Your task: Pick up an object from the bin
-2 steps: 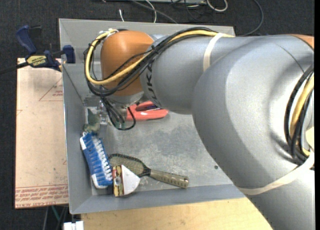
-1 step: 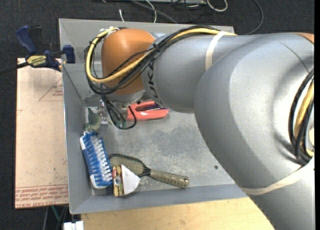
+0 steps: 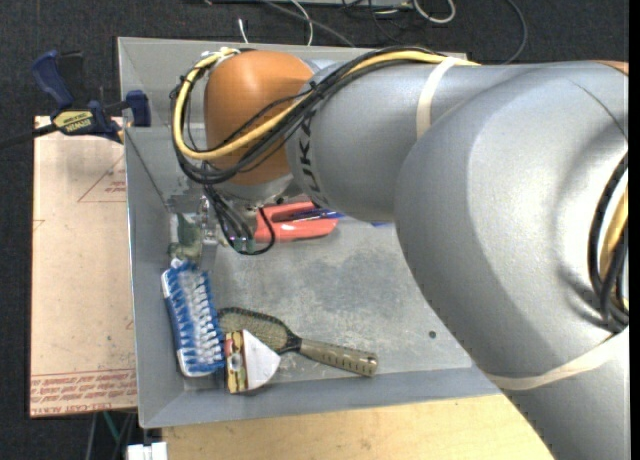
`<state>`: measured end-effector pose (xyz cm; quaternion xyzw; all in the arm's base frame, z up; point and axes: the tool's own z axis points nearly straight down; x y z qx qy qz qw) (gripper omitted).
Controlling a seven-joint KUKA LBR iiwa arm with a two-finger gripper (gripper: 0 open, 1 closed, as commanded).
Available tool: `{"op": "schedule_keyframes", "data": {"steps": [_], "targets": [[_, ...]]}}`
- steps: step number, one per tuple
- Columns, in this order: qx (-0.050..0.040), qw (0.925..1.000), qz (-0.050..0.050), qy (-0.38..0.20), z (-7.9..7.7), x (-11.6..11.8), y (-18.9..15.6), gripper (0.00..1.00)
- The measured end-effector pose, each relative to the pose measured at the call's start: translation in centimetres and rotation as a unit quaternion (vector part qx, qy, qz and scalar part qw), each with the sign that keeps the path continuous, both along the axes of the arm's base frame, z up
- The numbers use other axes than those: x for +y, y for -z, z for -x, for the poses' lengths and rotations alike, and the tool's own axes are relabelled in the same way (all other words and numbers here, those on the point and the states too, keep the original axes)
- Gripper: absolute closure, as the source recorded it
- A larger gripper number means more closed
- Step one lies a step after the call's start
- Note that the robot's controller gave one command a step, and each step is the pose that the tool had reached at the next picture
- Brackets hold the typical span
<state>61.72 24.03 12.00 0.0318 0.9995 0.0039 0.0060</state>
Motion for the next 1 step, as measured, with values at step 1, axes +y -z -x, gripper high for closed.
{"op": "schedule_keyframes", "data": {"steps": [1], "targets": [[0.0005, 1.0000, 0.000, 0.000, 0.04, 0.00, -2.62, 1.00]]}}
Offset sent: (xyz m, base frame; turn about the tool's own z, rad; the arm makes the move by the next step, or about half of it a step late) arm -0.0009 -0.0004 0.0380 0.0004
